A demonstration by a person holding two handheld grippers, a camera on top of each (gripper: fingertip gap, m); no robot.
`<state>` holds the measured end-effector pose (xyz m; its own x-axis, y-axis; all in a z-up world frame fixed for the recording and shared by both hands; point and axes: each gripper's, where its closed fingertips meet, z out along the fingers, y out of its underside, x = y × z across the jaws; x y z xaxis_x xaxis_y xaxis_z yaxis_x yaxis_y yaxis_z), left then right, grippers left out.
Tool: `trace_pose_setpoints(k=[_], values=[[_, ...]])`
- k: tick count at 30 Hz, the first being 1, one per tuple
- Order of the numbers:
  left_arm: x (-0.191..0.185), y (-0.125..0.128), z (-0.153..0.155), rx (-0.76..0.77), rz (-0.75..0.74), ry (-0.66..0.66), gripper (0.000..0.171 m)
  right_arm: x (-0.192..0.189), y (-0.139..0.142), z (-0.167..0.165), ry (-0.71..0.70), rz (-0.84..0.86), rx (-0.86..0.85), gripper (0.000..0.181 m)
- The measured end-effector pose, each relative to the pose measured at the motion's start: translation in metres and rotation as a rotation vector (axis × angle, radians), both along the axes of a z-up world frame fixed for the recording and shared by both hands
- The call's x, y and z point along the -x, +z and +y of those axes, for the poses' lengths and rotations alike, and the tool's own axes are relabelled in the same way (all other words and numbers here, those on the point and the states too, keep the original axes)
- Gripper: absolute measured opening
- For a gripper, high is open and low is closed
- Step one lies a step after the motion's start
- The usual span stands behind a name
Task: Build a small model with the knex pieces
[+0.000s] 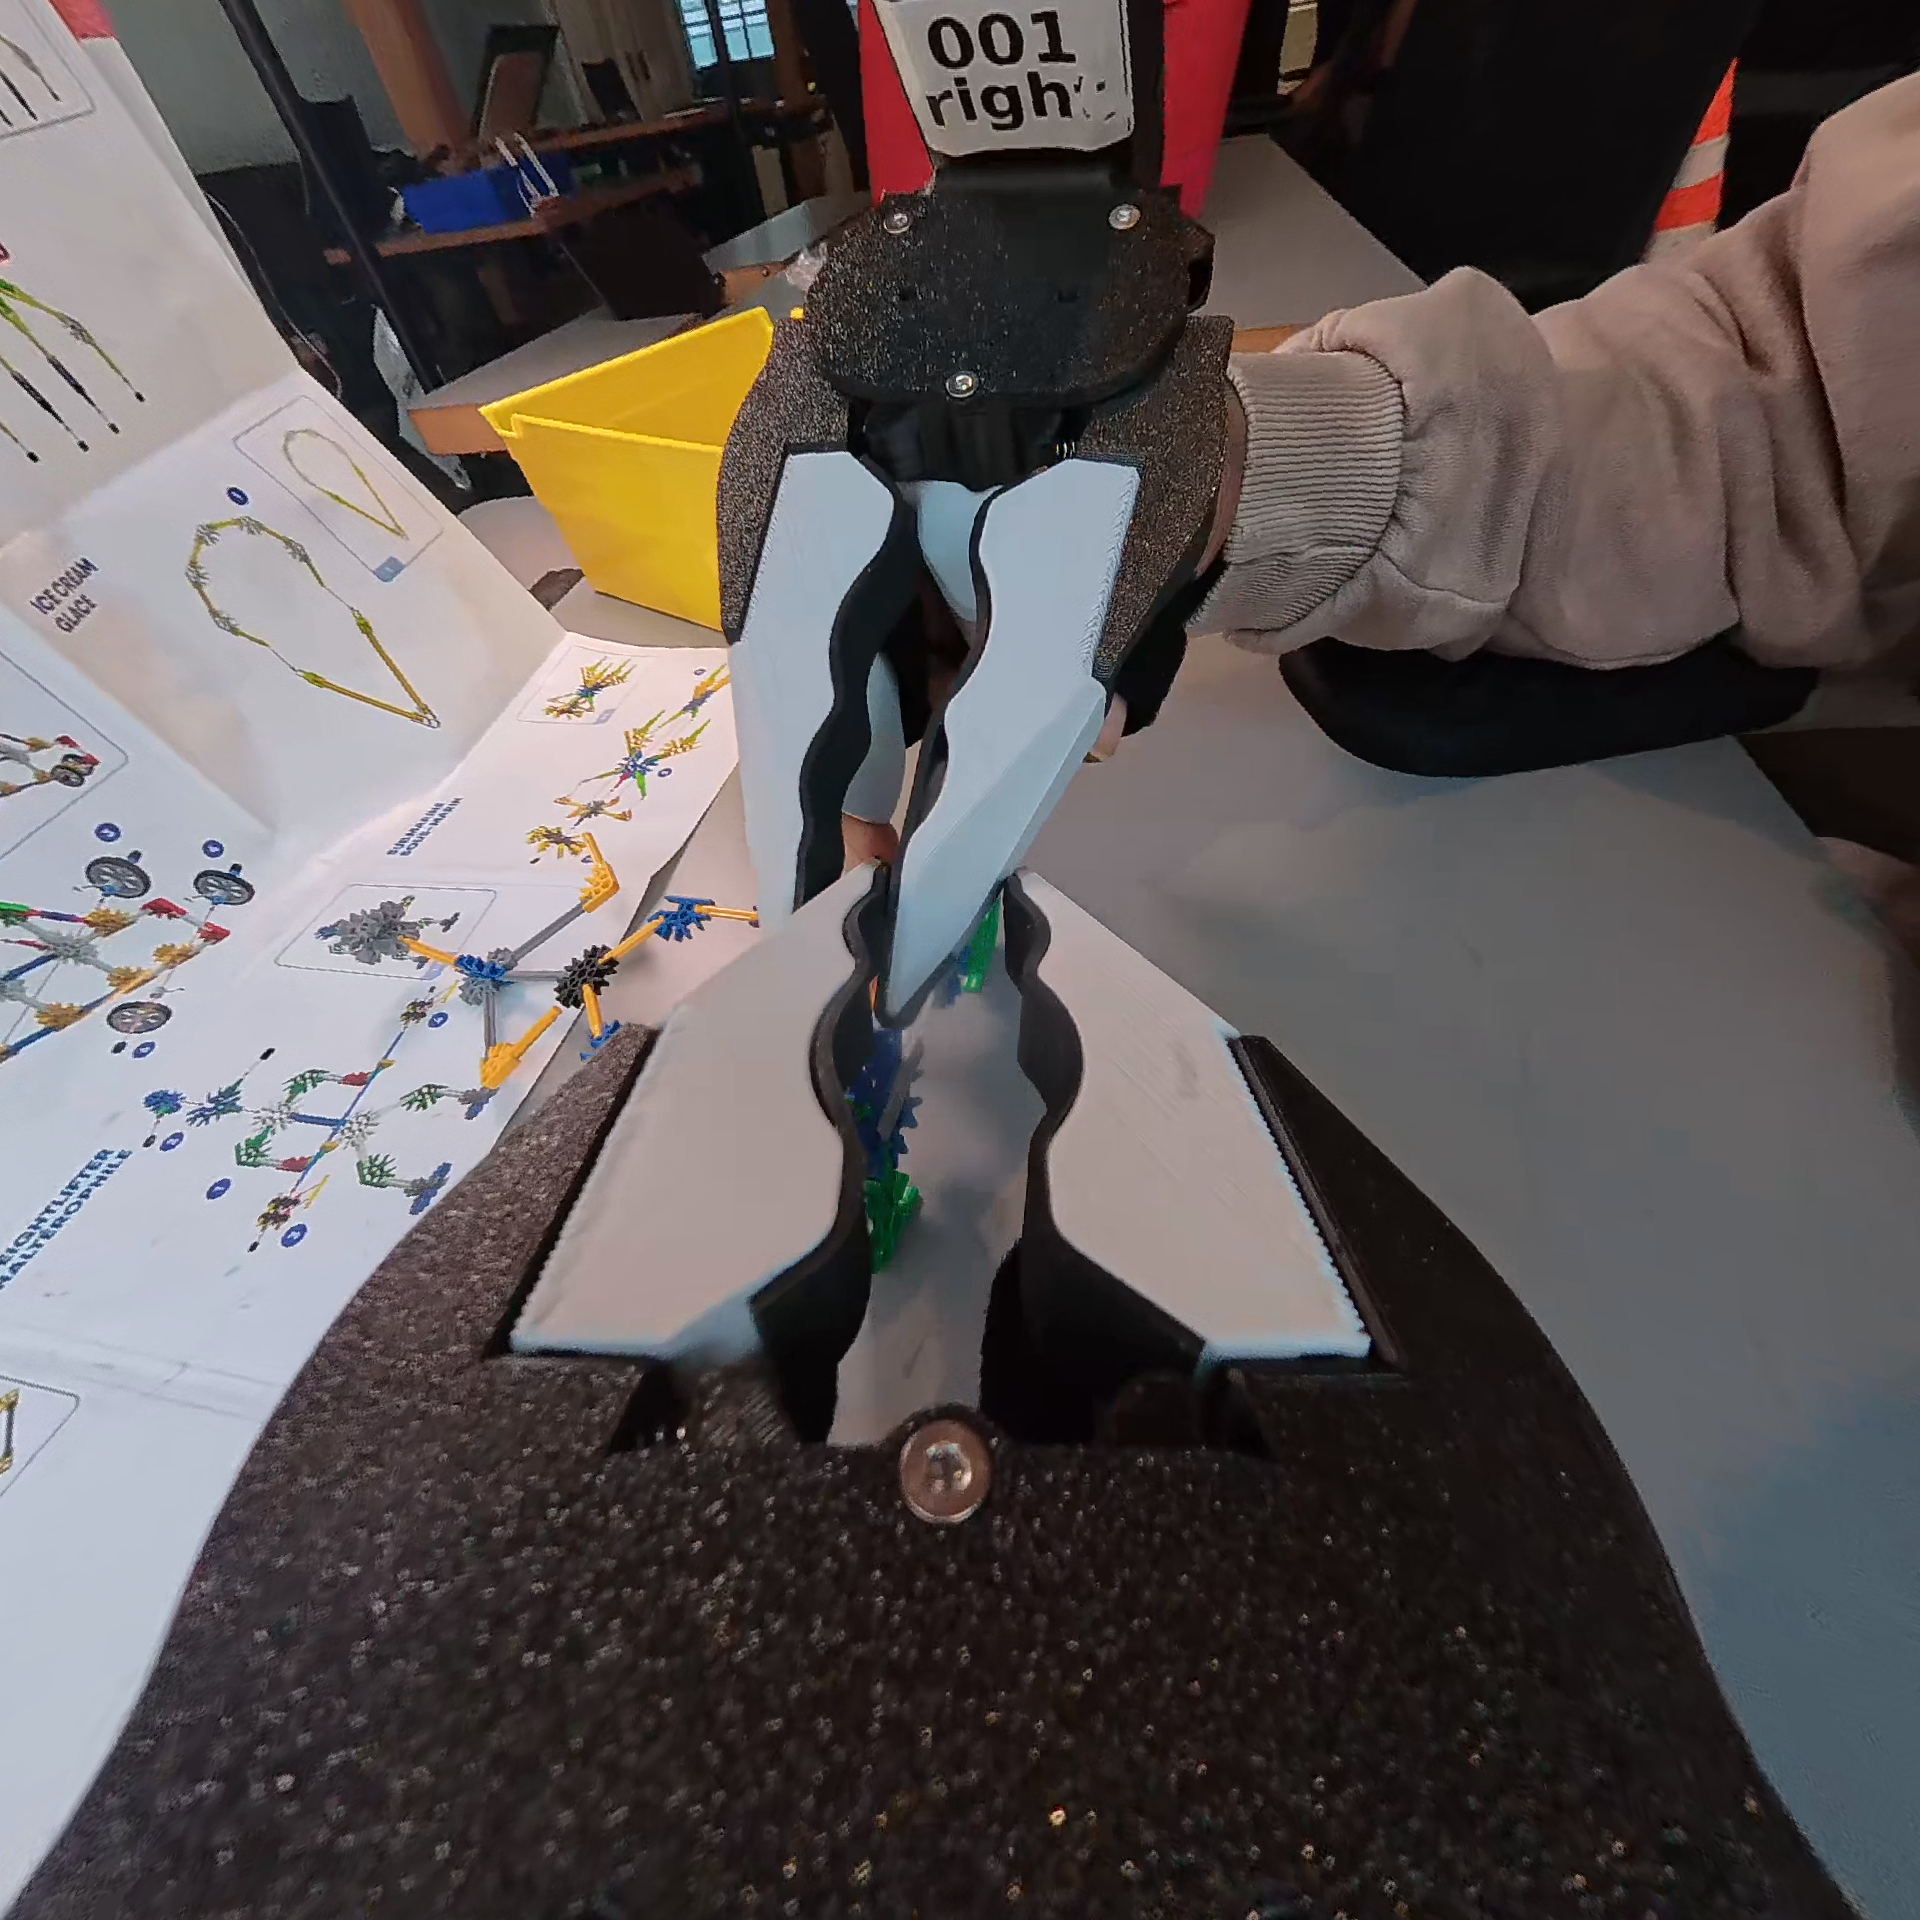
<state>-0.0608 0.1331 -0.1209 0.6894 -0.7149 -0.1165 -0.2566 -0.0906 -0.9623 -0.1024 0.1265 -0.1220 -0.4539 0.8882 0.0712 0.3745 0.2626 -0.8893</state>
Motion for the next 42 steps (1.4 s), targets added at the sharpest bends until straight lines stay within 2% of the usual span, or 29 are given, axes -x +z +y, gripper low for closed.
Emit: trace_pose_setpoints(k=[5,9,12,14,17,20,22,25,27,30,31,32,34,37,39,42], values=[[-0.001,0.005,-0.003,0.005,-0.024,-0.013,0.020,-0.001,0.004,-0.003,0.002,0.007,-0.009,0.013],[0.000,0.015,-0.006,0.015,-0.108,-0.032,0.019,0.000,0.013,-0.007,0.016,0.041,0.072,0.013],[-0.009,0.034,-0.022,0.006,-0.255,-0.161,0.017,-0.008,0.029,-0.022,0.122,0.088,0.220,0.015],[-0.012,0.043,-0.032,0.012,-0.353,-0.239,0.015,-0.014,0.036,-0.029,0.190,0.118,0.282,0.024],[0.000,0.071,-0.041,-0.040,-0.559,-0.283,0.018,-0.025,0.035,-0.029,0.252,0.120,0.333,0.031],[0.005,0.094,-0.056,-0.035,-0.712,-0.401,0.023,-0.016,0.023,-0.020,0.175,0.112,0.255,0.031],[-0.001,0.102,-0.065,-0.038,-0.768,-0.462,0.029,-0.009,0.019,-0.030,0.172,0.127,0.212,0.034],[-0.021,0.104,-0.077,-0.022,-0.800,-0.552,0.029,-0.002,0.018,-0.053,0.206,0.150,0.179,0.041],[-0.031,0.102,-0.083,-0.018,-0.790,-0.585,0.026,-0.004,0.015,-0.062,0.237,0.136,0.151,0.037],[-0.030,0.102,-0.084,-0.054,-0.754,-0.567,0.016,-0.016,0.023,-0.067,0.316,0.143,0.263,0.030],[-0.025,0.102,-0.079,-0.064,-0.745,-0.531,0.016,-0.024,0.030,-0.072,0.371,0.170,0.319,0.019],[-0.019,0.103,-0.076,-0.076,-0.748,-0.504,0.016,-0.028,0.038,-0.073,0.390,0.191,0.365,0.022],[-0.011,0.109,-0.080,-0.071,-0.789,-0.530,0.013,-0.032,0.045,-0.076,0.411,0.207,0.385,0.022],[-0.016,0.107,-0.077,-0.088,-0.730,-0.503,0.015,-0.029,0.039,-0.069,0.380,0.169,0.322,0.022],[-0.017,0.104,-0.079,-0.090,-0.705,-0.505,0.004,-0.026,0.028,-0.058,0.328,0.127,0.270,0.024],[-0.024,0.102,-0.098,-0.037,-0.696,-0.648,0.000,-0.025,0.025,-0.054,0.313,0.105,0.312,0.035]])
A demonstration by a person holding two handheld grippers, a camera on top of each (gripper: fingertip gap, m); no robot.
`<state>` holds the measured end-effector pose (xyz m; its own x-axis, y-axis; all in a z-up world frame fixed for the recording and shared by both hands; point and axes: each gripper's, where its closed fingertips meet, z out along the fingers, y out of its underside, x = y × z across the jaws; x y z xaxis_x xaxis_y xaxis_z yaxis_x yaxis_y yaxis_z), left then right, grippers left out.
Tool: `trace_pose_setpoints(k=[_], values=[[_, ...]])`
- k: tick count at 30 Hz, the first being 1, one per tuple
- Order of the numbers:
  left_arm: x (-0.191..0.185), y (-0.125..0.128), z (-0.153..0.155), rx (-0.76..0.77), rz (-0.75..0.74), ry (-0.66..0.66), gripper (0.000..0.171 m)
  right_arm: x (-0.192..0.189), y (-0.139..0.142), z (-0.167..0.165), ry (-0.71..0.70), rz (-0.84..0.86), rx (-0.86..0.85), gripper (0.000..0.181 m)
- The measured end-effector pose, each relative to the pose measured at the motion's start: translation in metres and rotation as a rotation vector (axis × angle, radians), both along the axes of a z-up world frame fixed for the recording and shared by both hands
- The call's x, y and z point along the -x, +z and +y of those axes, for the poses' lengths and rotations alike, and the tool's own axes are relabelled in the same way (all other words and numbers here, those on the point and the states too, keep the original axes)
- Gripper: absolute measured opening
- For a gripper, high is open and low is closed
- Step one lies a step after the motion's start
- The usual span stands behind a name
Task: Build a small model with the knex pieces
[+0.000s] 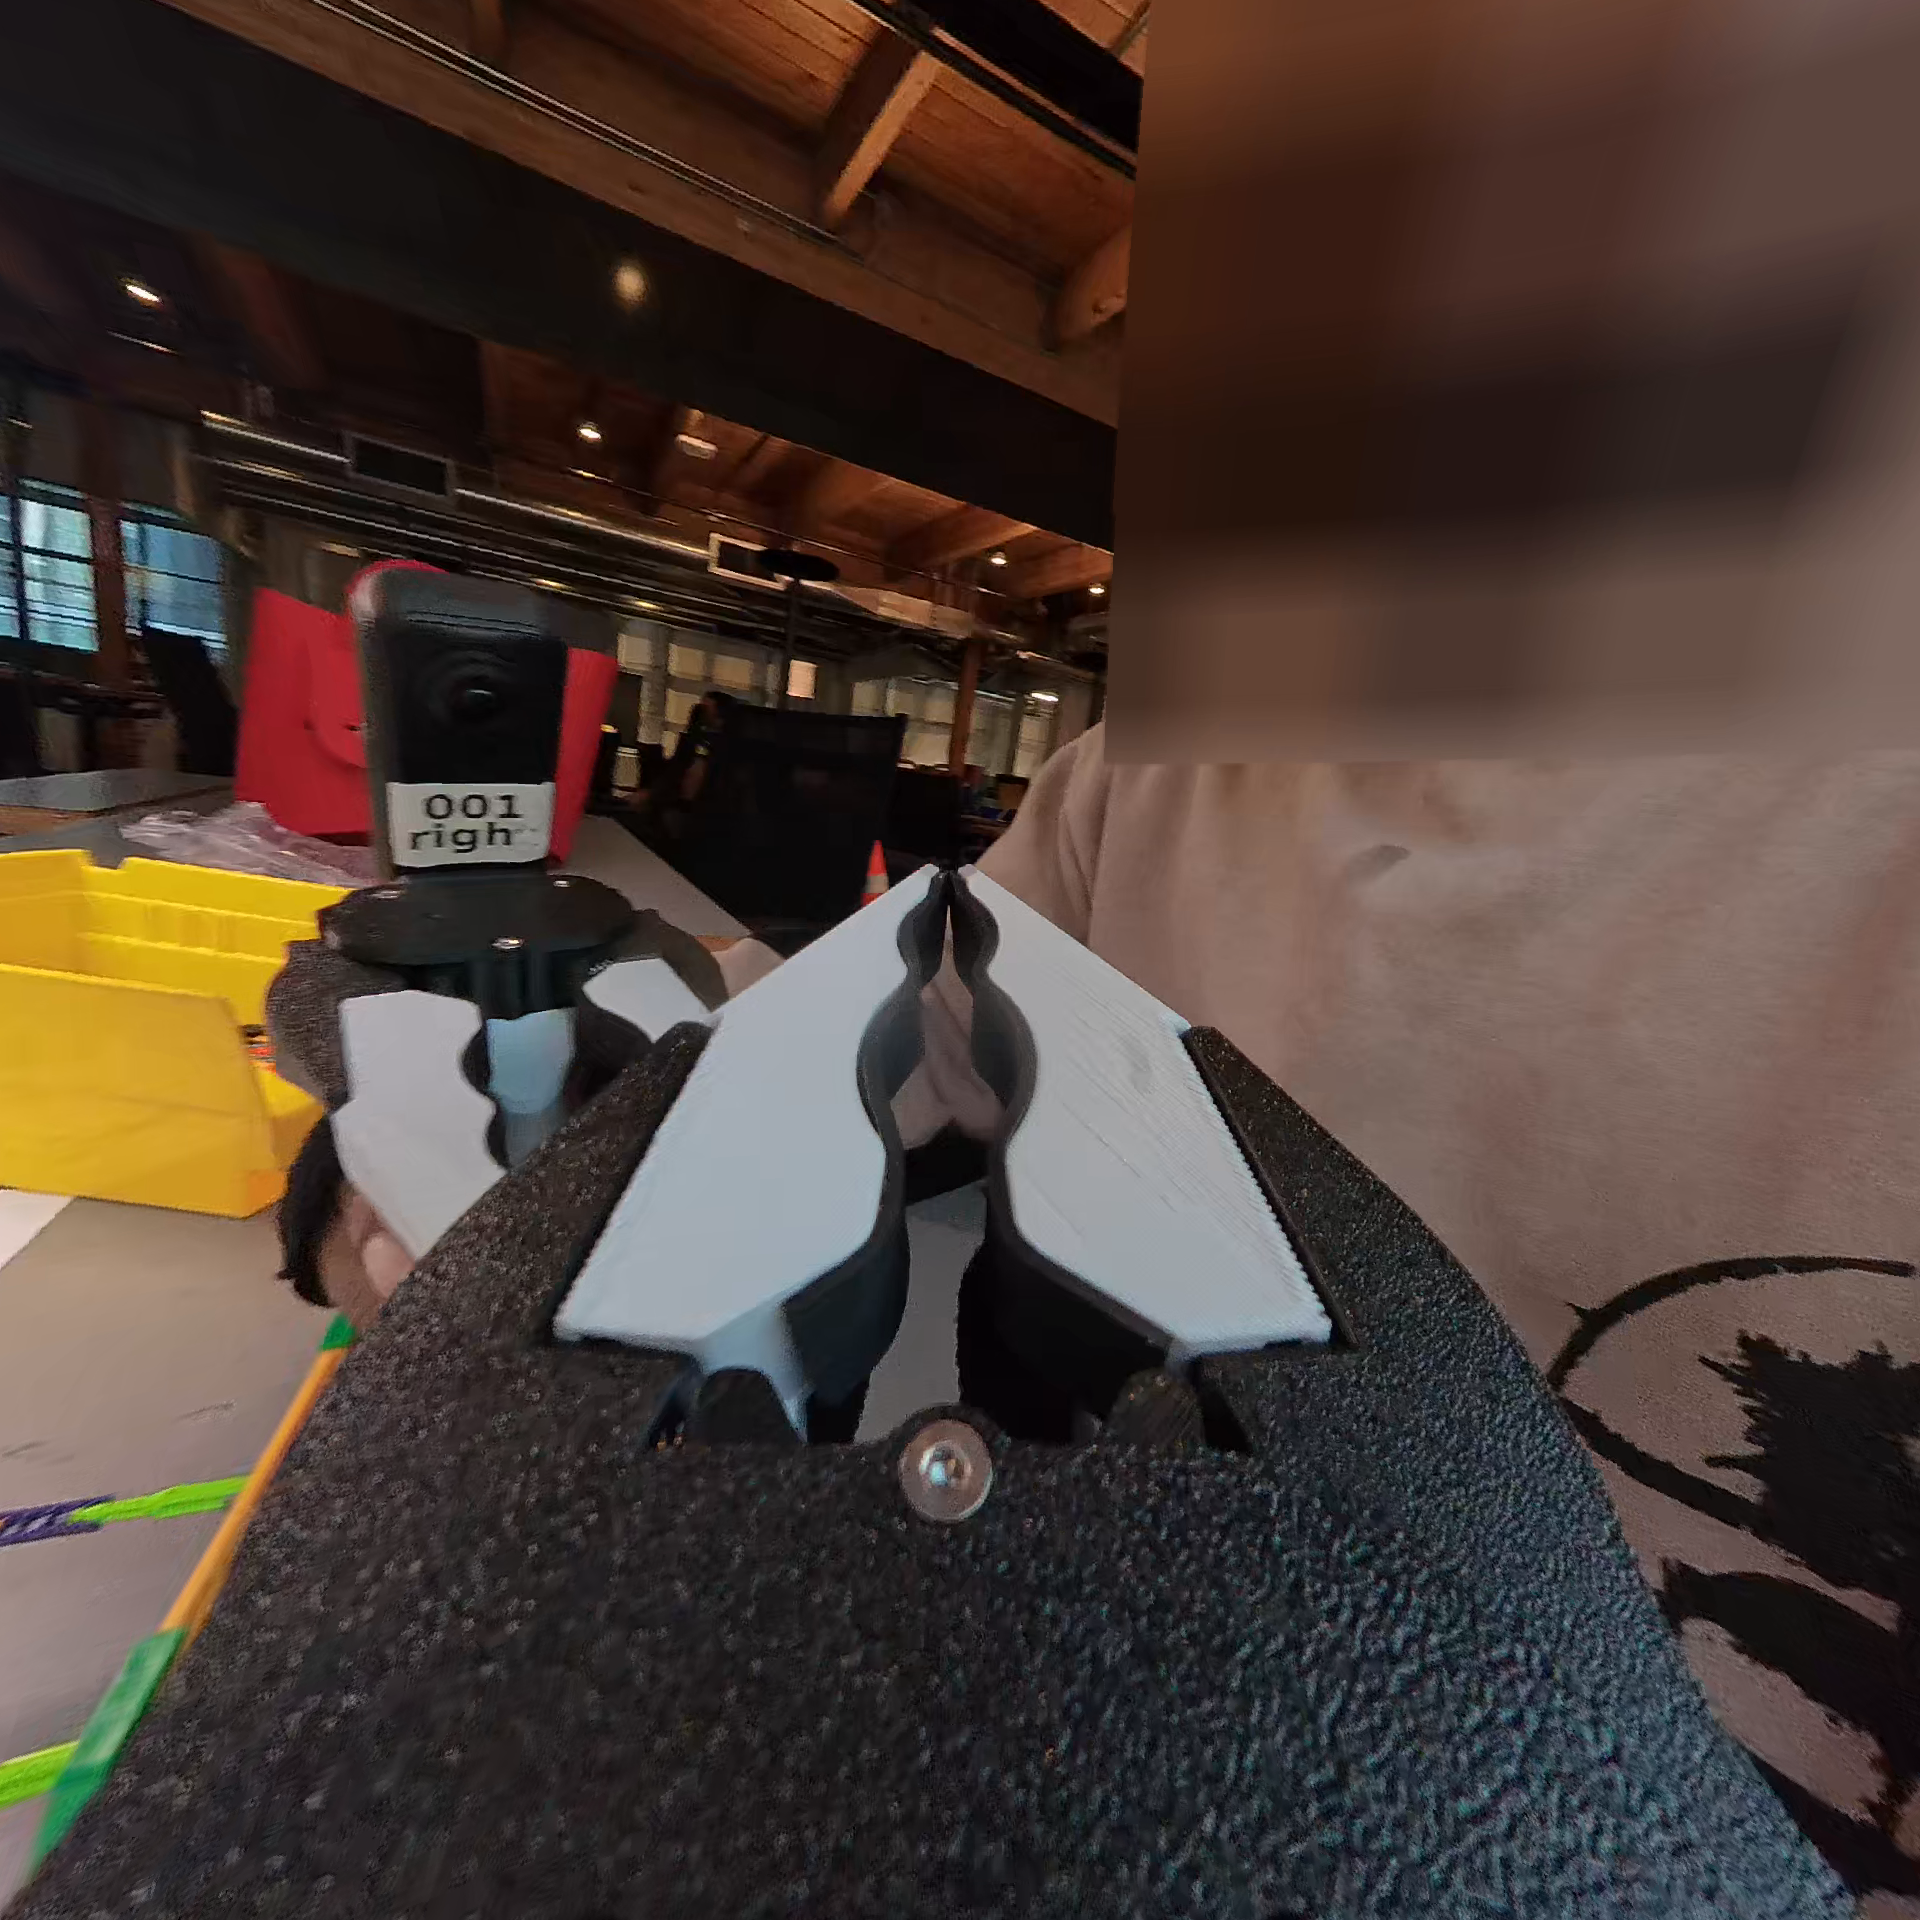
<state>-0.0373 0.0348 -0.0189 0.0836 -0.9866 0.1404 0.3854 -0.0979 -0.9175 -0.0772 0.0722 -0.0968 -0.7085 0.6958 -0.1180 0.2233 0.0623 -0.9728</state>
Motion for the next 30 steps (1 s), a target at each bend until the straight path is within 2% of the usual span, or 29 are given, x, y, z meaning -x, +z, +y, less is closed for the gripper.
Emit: trace_pose_setpoints(k=[6,8,19,22,26,28,30], values=[[-0.021,-0.005,-0.036,-0.046,-0.001,-0.217,0.000,-0.011,0.006,-0.033,0.145,-0.014,0.085,0.061],[-0.028,-0.009,-0.041,-0.053,0.027,-0.248,0.000,-0.014,0.004,-0.041,0.176,-0.025,0.084,0.066],[-0.031,-0.008,-0.029,-0.072,0.063,-0.153,0.000,-0.025,0.011,-0.032,0.234,-0.039,0.179,0.047],[-0.028,-0.026,-0.003,-0.017,0.175,-0.012,0.000,-0.011,0.000,-0.013,0.093,-0.047,0.026,0.049],[0.015,-0.058,0.057,0.115,0.358,0.347,0.001,0.010,-0.014,0.047,-0.240,-0.057,-0.299,0.048],[0.042,-0.082,0.081,0.161,0.492,0.510,0.010,0.012,-0.031,0.069,-0.326,-0.112,-0.445,0.044],[0.063,-0.112,0.096,0.187,0.660,0.616,0.023,0.012,-0.053,0.078,-0.351,-0.176,-0.551,0.039]])
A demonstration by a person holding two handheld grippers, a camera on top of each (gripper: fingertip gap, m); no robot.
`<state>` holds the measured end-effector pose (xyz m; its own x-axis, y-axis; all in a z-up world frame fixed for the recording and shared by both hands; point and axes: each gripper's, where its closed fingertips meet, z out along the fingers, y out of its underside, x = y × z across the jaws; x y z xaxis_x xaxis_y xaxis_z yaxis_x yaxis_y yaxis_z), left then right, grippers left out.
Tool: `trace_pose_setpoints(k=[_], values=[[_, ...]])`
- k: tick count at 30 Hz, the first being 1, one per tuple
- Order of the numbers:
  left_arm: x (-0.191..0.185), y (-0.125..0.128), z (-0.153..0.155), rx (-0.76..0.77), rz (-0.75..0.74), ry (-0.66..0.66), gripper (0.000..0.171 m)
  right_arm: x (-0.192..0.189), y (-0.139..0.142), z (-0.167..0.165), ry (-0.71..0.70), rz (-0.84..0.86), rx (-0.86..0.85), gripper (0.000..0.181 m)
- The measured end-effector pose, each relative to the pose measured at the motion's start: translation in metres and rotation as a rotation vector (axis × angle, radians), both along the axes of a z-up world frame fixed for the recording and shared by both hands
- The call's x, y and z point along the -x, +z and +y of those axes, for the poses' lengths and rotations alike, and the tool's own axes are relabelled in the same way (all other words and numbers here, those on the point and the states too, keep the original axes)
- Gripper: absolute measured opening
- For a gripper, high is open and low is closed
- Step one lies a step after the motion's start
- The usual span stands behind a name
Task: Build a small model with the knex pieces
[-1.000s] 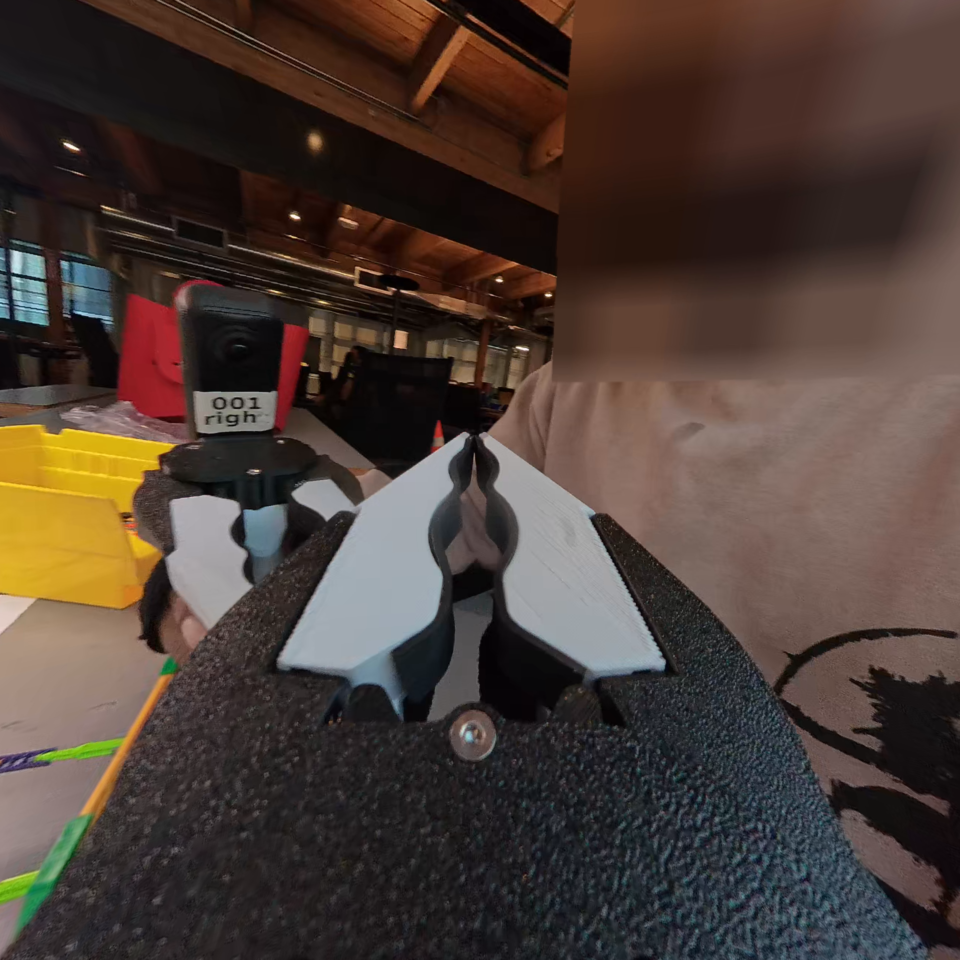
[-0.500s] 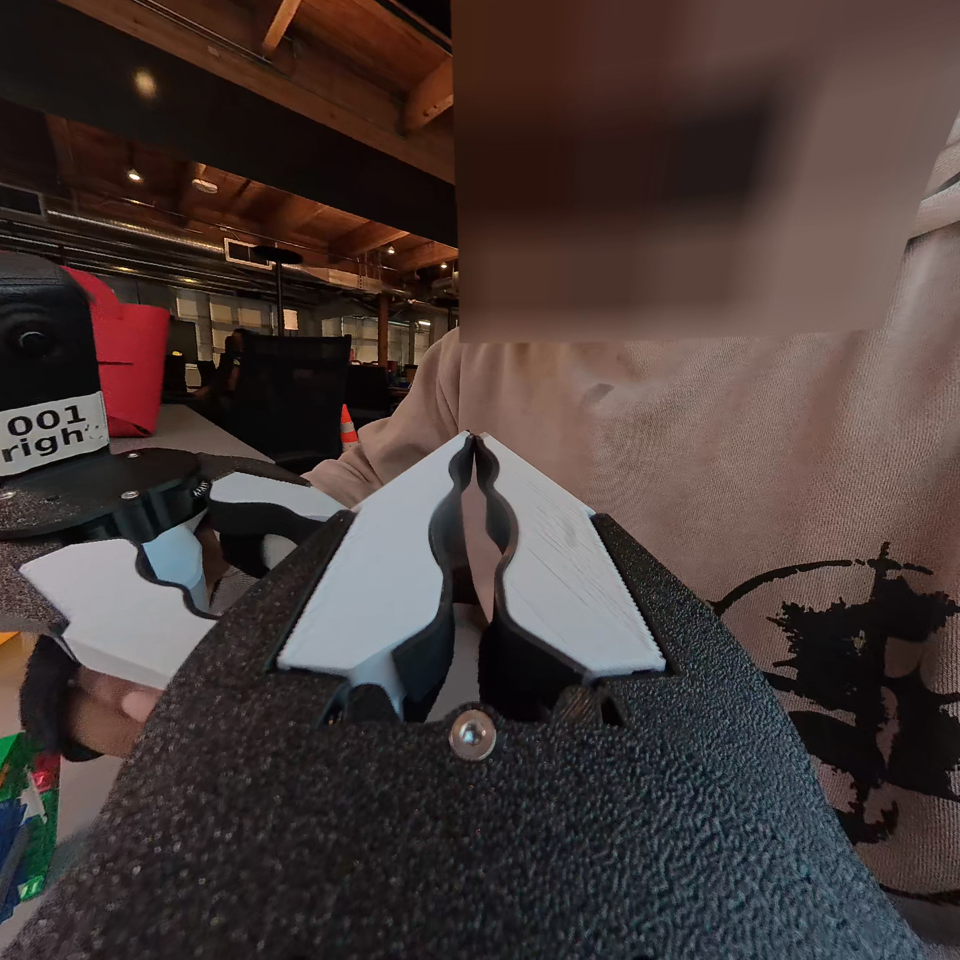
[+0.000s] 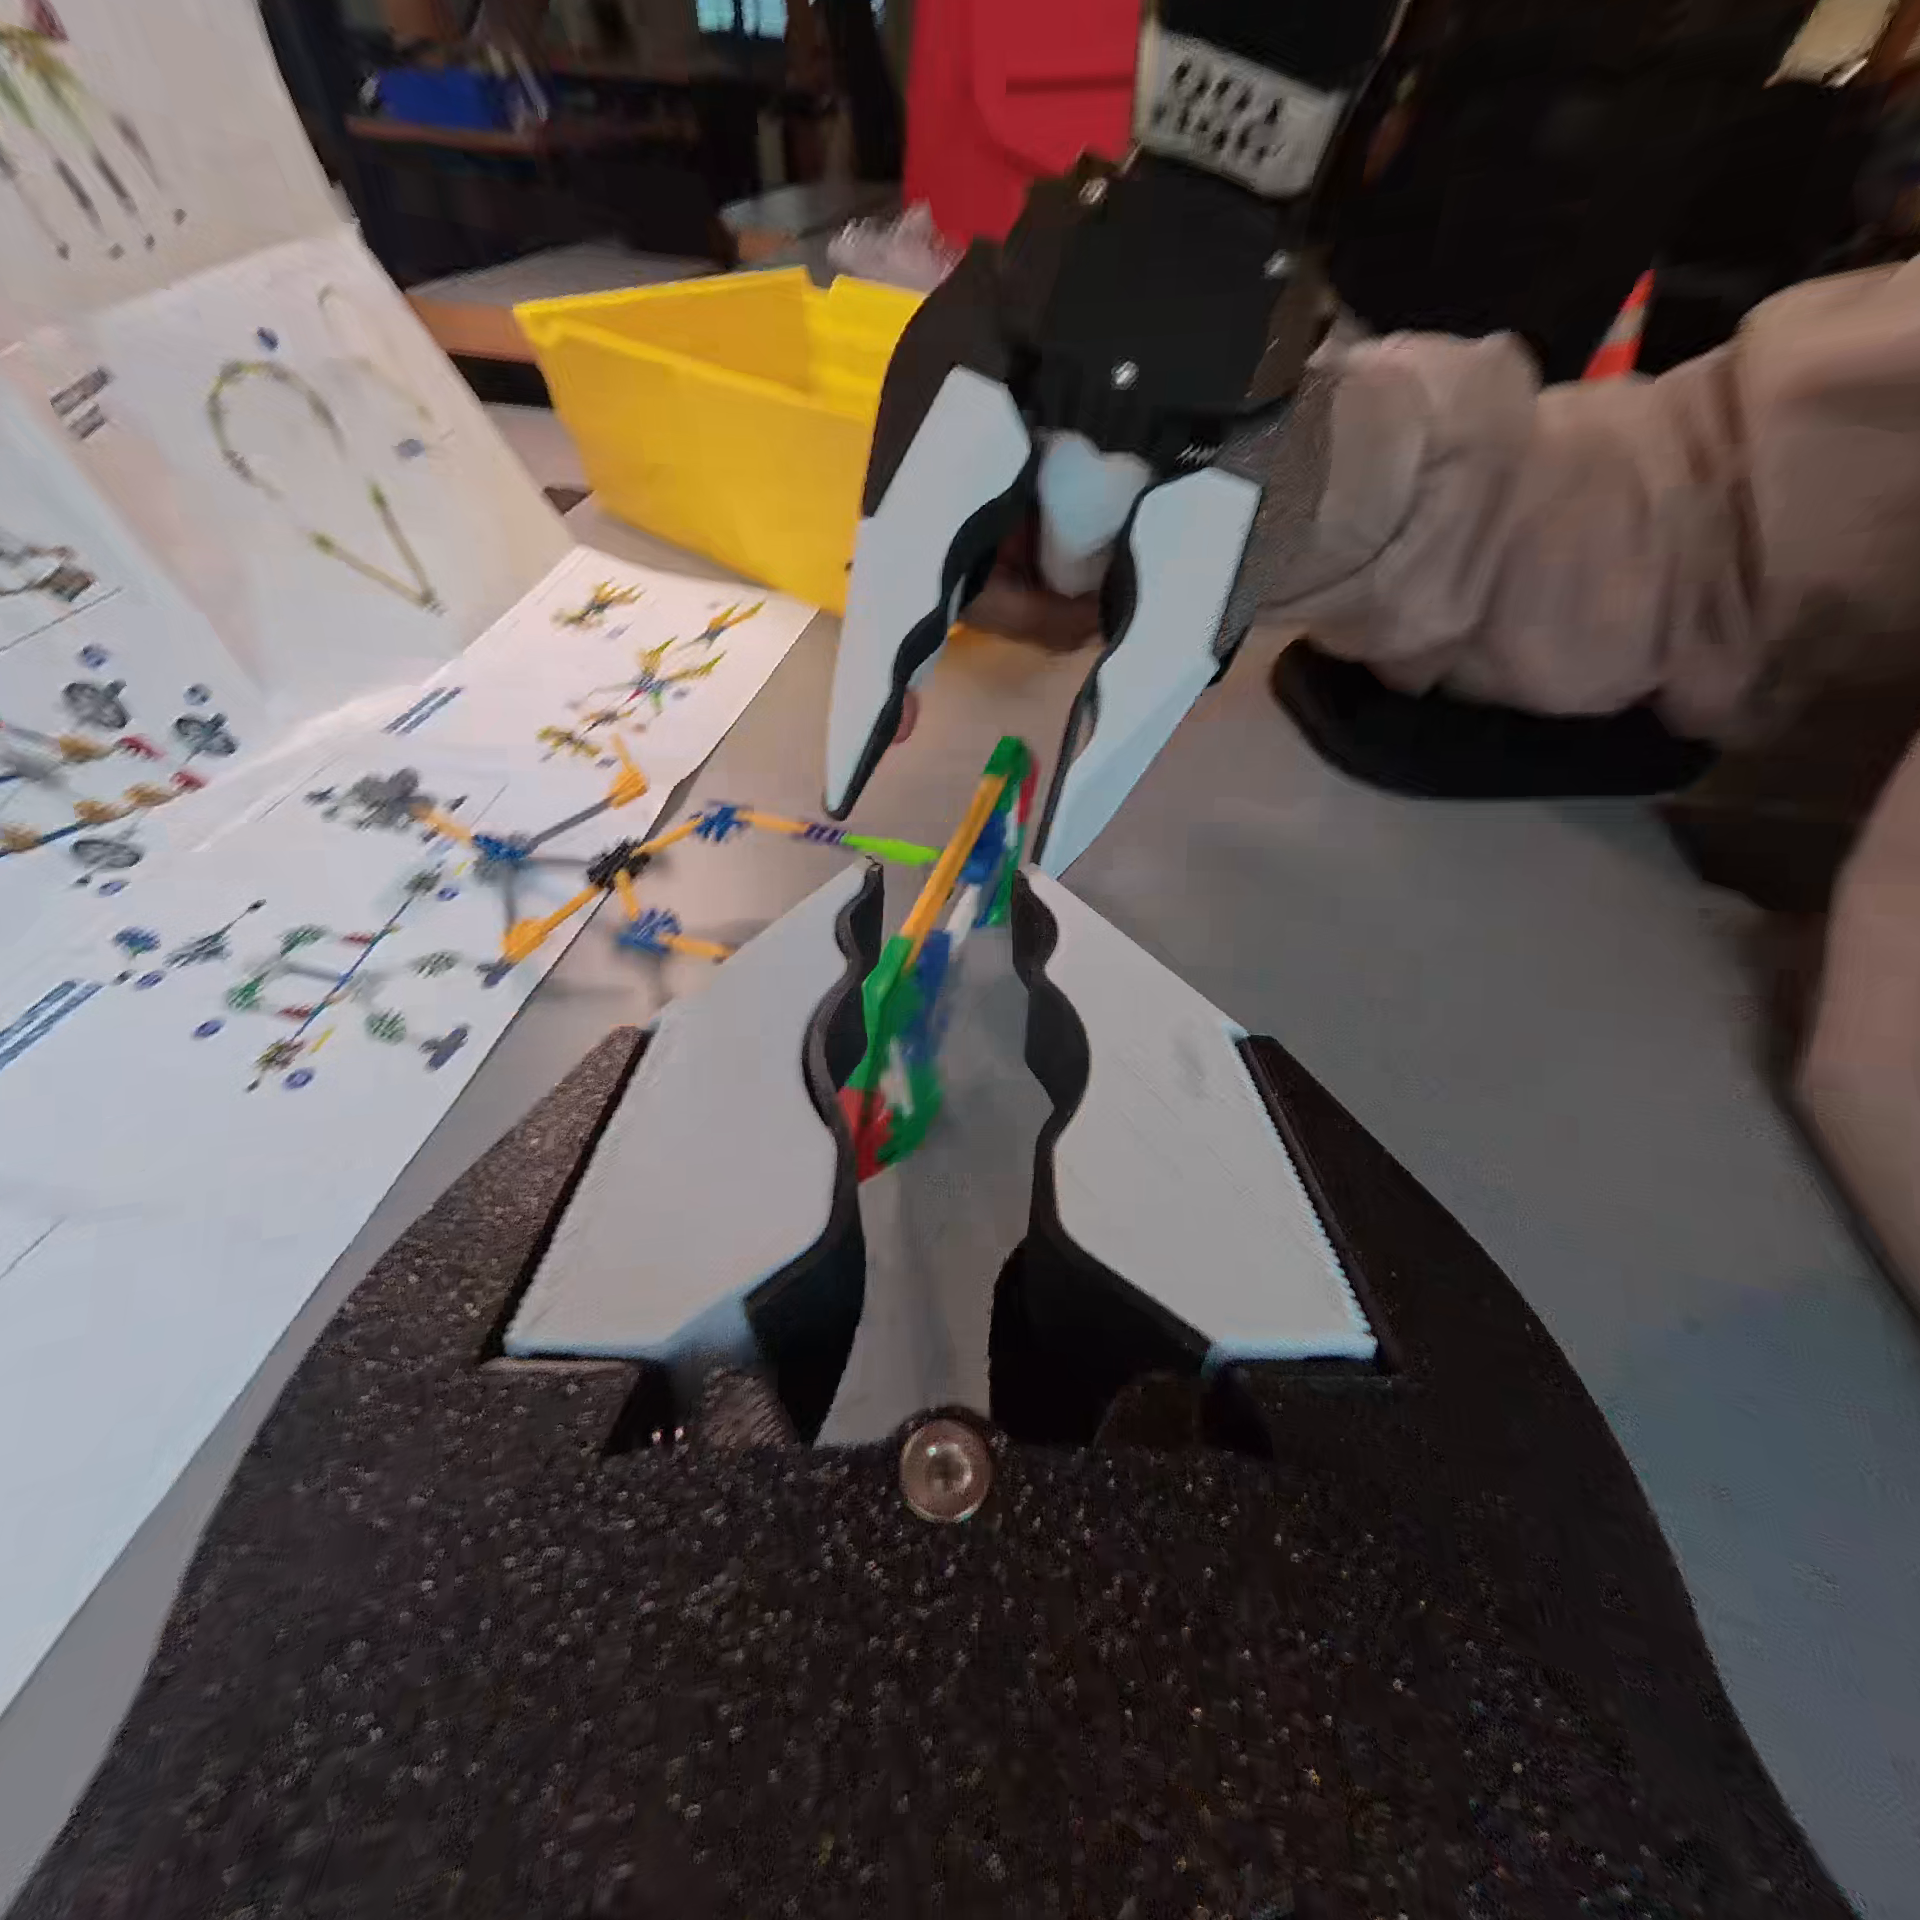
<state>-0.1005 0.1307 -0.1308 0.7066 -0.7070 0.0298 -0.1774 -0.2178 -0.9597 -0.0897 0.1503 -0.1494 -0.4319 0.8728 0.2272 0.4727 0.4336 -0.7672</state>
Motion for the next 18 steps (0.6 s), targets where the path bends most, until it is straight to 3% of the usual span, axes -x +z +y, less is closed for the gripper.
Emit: trace_pose_setpoints(k=[2,5,11,18], values=[[0.010,-0.024,0.005,0.039,0.120,0.035,0.032,0.005,-0.016,0.003,-0.031,-0.043,-0.056,0.028],[0.005,-0.037,0.006,0.049,0.183,0.015,0.034,0.009,-0.026,-0.002,-0.020,-0.067,-0.075,0.008],[-0.005,-0.041,-0.001,0.033,0.232,-0.050,0.009,0.004,-0.025,-0.017,0.051,-0.083,-0.021,0.007],[-0.009,-0.041,-0.008,0.027,0.278,-0.078,0.008,-0.001,-0.023,-0.022,0.086,-0.086,0.046,0.006]])
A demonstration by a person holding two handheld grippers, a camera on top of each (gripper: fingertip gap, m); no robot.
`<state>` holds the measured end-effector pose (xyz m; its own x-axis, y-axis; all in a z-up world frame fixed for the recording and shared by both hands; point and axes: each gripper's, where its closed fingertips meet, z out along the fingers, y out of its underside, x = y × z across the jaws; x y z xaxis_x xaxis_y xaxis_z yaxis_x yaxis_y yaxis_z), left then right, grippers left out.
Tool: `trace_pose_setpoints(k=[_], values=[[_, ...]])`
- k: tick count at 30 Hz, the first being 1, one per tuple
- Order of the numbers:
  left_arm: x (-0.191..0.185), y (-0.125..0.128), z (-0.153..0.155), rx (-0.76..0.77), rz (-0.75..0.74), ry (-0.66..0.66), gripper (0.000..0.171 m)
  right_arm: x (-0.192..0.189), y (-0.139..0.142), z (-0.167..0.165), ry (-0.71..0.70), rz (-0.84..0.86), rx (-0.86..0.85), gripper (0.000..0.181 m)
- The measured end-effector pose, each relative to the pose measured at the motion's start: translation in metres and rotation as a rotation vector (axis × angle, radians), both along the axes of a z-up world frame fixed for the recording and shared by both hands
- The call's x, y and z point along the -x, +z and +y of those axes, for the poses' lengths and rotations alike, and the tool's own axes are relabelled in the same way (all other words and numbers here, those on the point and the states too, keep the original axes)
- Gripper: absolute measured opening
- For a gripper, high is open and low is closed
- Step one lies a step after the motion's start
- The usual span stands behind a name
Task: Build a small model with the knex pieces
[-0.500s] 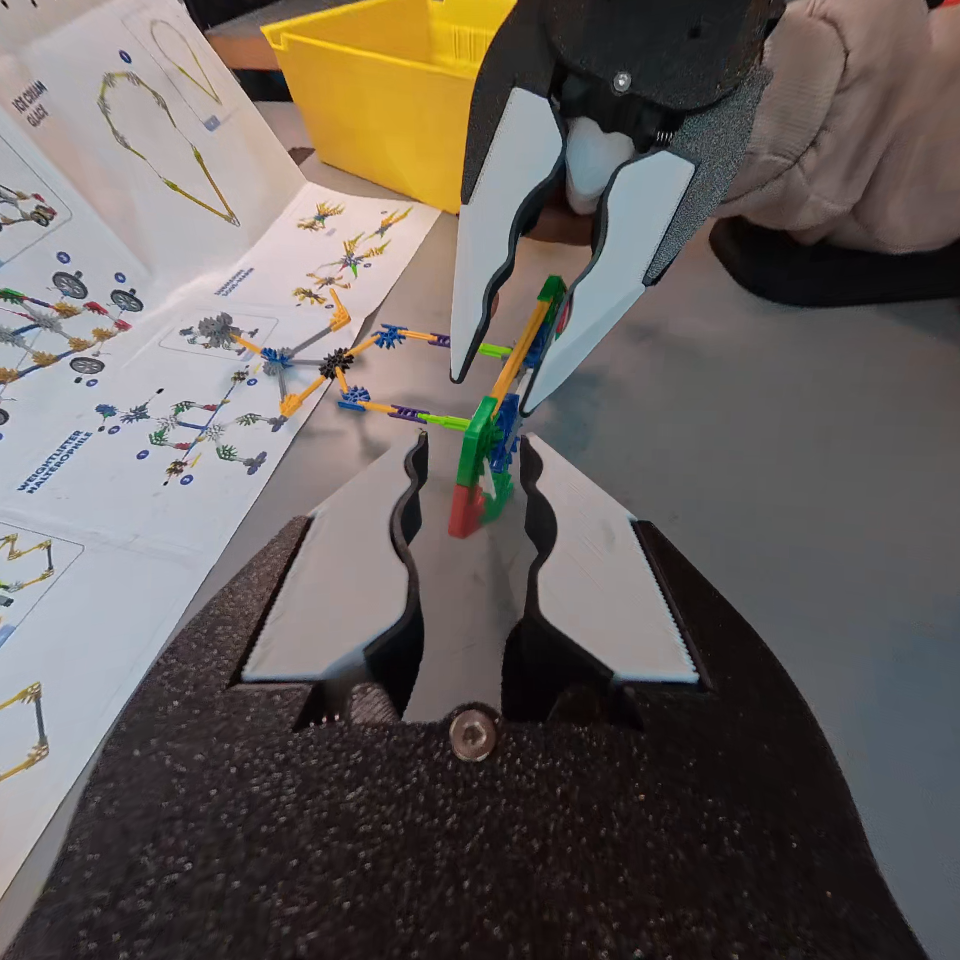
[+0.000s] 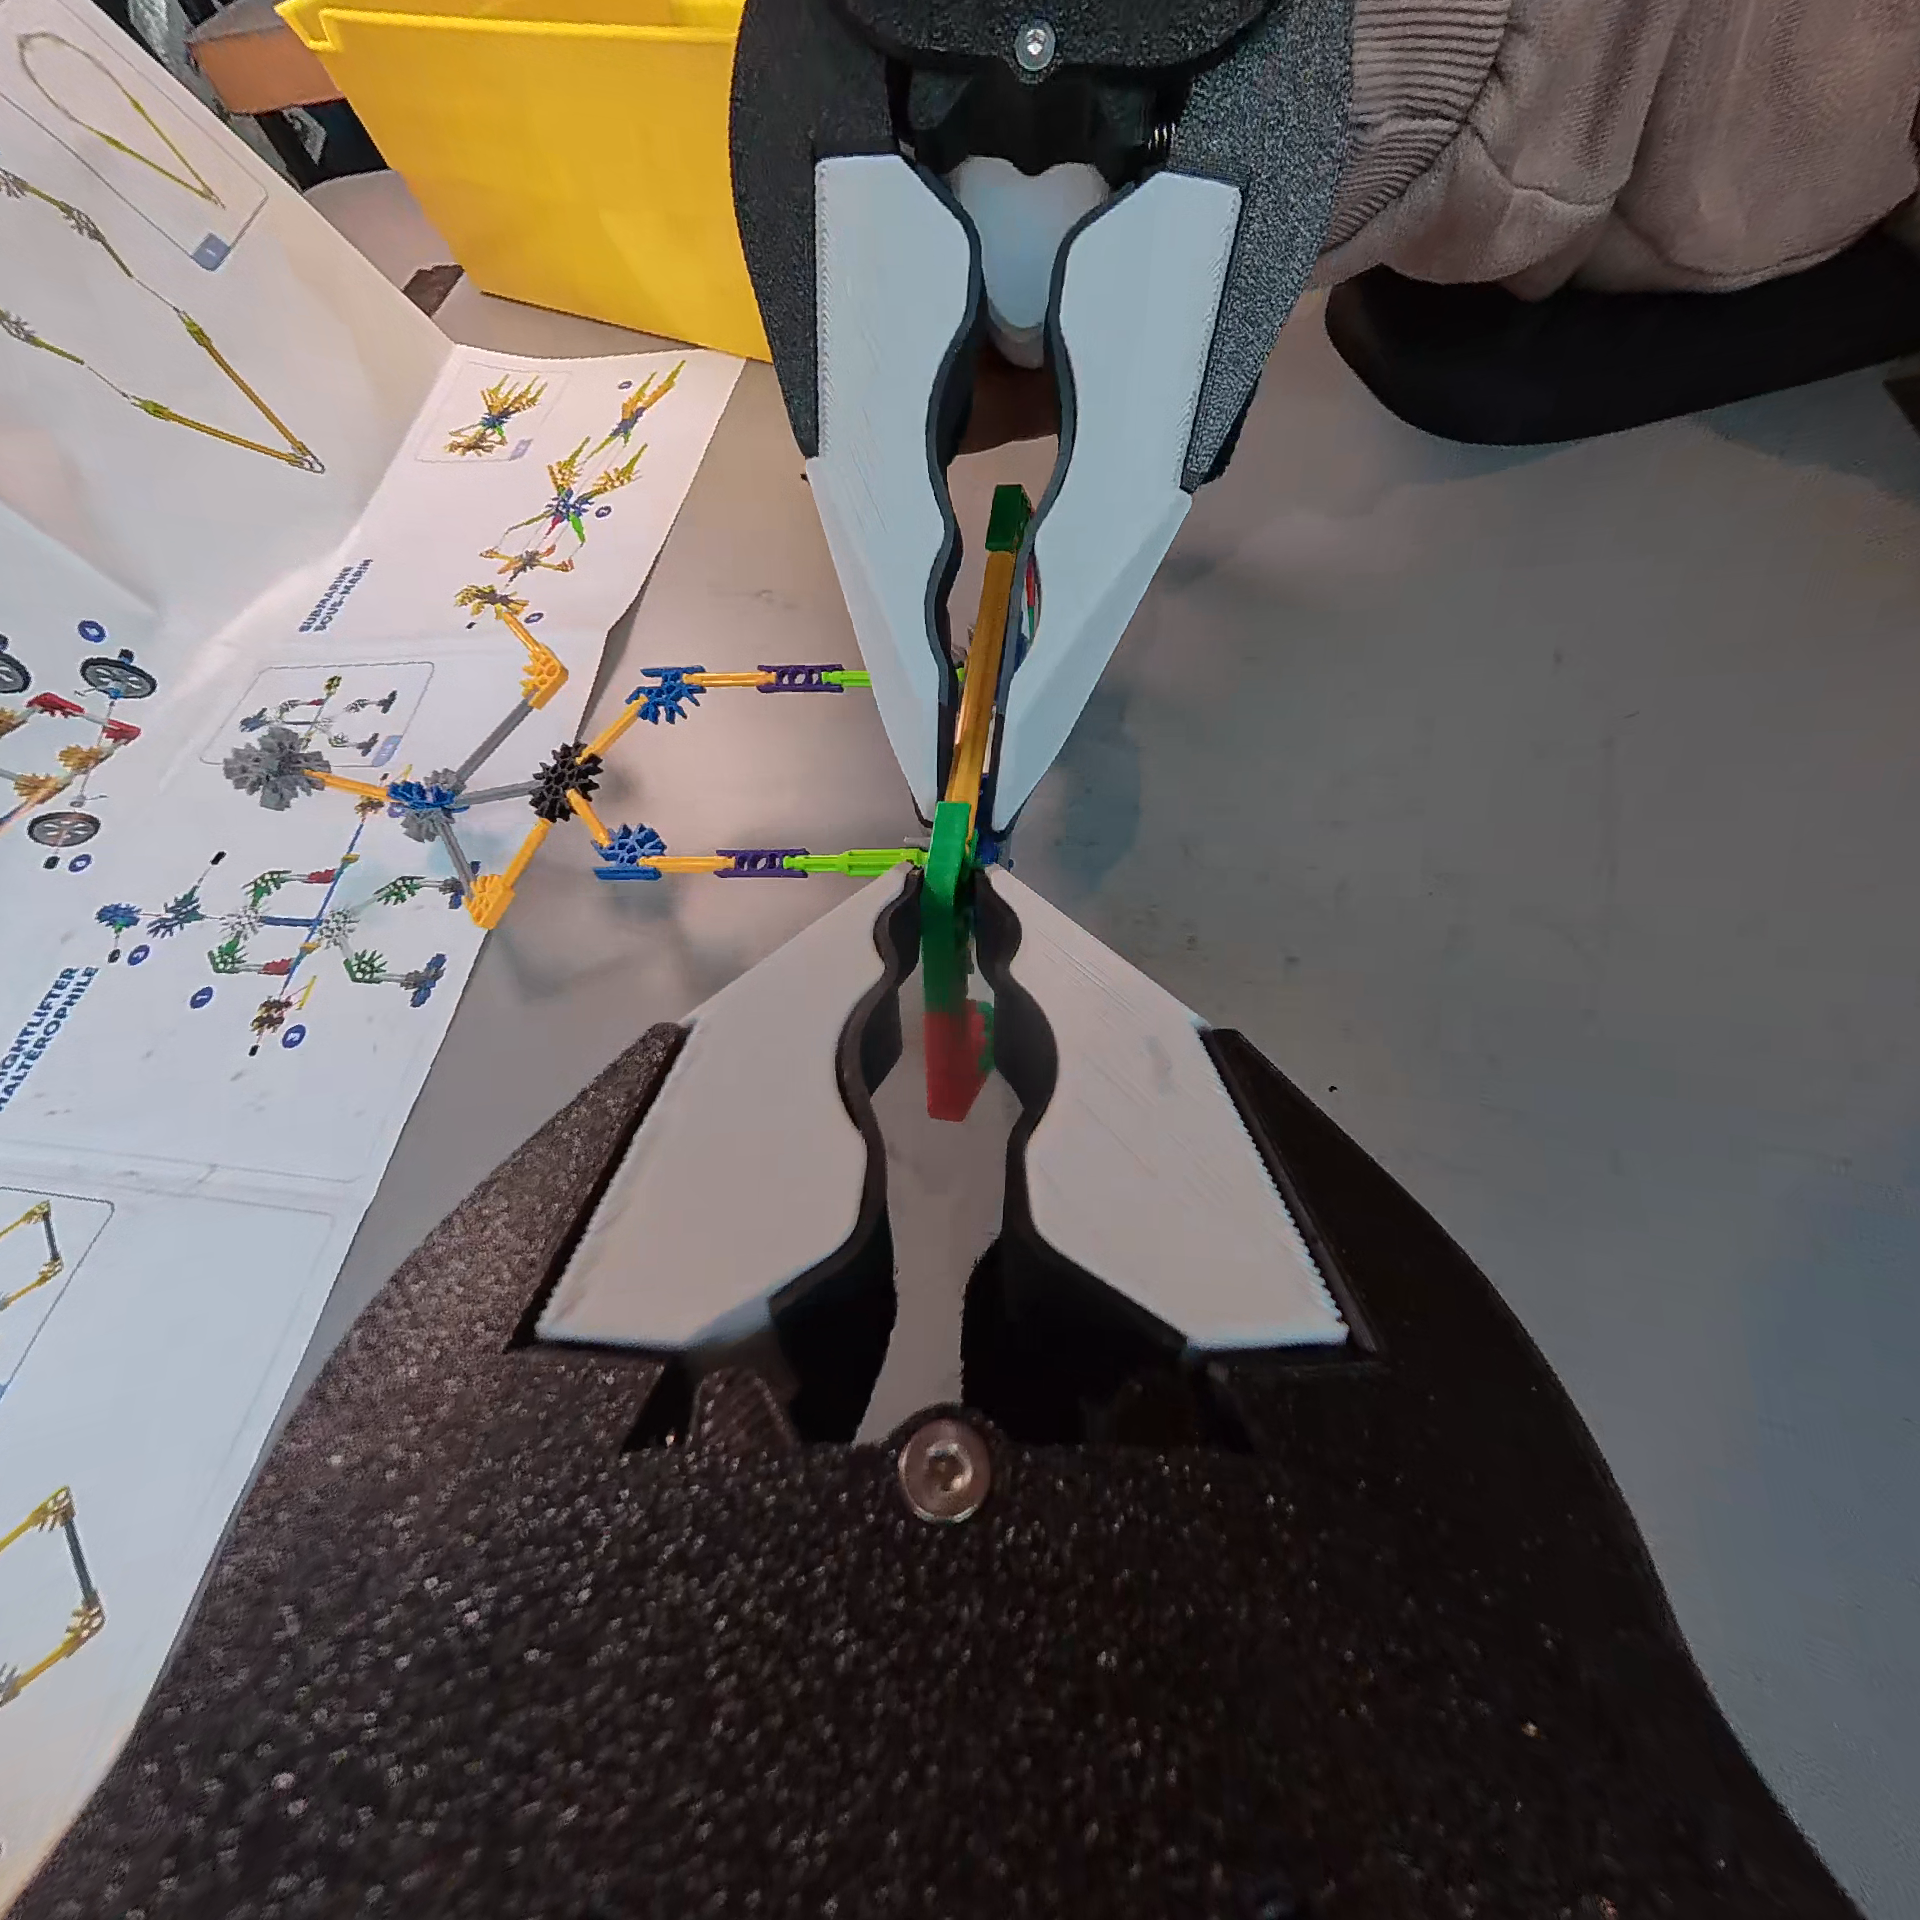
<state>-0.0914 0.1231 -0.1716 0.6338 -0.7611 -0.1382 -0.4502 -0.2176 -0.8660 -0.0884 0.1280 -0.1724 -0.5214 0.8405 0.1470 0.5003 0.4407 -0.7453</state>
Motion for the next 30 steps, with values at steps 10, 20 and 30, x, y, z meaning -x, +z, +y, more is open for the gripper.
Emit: trace_pose_setpoints(k=[10,20,30], values=[[-0.002,0.000,-0.001,0.006,0.015,-0.001,0.007,-0.001,0.003,-0.001,-0.002,0.005,0.069,0.005],[0.007,-0.001,0.002,-0.035,0.093,0.027,0.005,0.008,0.004,0.003,-0.090,-0.004,0.198,0.005],[0.012,-0.002,0.008,-0.050,0.132,0.088,0.005,0.013,0.004,0.010,-0.159,0.002,0.269,0.004]])
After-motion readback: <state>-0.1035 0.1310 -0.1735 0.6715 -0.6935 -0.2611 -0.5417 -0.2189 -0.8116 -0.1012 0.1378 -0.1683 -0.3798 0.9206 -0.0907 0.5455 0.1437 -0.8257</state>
